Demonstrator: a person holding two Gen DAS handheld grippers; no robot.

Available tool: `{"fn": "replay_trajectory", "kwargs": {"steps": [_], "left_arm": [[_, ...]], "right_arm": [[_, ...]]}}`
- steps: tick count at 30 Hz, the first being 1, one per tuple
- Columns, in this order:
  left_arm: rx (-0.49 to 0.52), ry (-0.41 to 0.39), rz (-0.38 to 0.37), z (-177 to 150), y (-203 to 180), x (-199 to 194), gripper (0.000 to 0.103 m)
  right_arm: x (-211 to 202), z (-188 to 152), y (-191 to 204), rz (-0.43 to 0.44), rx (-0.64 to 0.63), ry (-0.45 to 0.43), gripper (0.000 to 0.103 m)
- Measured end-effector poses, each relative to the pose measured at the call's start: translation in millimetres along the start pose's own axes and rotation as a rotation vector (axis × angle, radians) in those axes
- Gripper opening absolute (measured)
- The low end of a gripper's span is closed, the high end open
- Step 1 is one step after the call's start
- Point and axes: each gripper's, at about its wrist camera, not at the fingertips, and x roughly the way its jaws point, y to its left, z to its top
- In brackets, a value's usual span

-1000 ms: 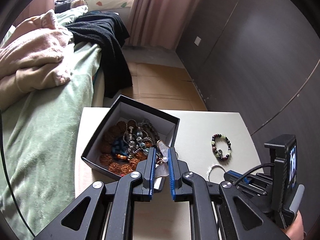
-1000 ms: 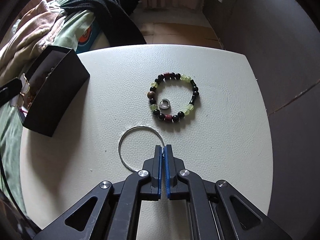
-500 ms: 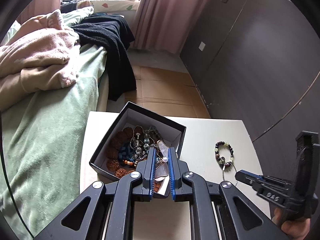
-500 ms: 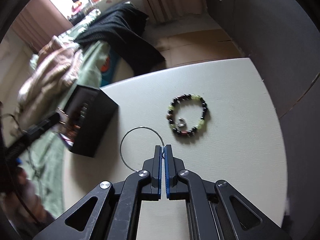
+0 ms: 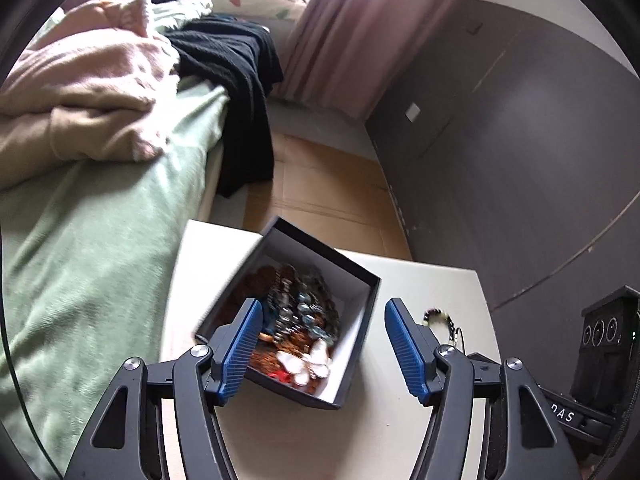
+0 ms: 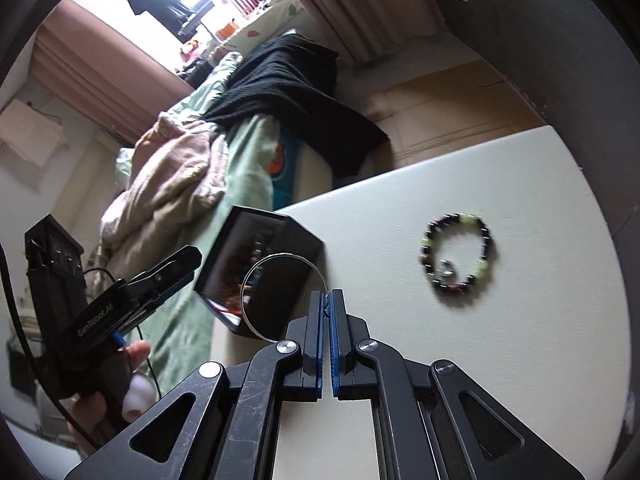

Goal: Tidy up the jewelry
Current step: 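Carry the silver hoop over the box and open the right gripper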

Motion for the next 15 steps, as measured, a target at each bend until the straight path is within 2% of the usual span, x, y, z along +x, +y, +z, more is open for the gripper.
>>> {"fn": "replay_trajectory", "kwargs": {"steps": [15], "left_arm": [[-0.086, -0.01, 0.007, 10.2, 35.2, -11.6, 0.065]], "right_arm": [[39.6, 14.0, 31.7, 0.137, 0.081, -0.053, 0.004]]}}
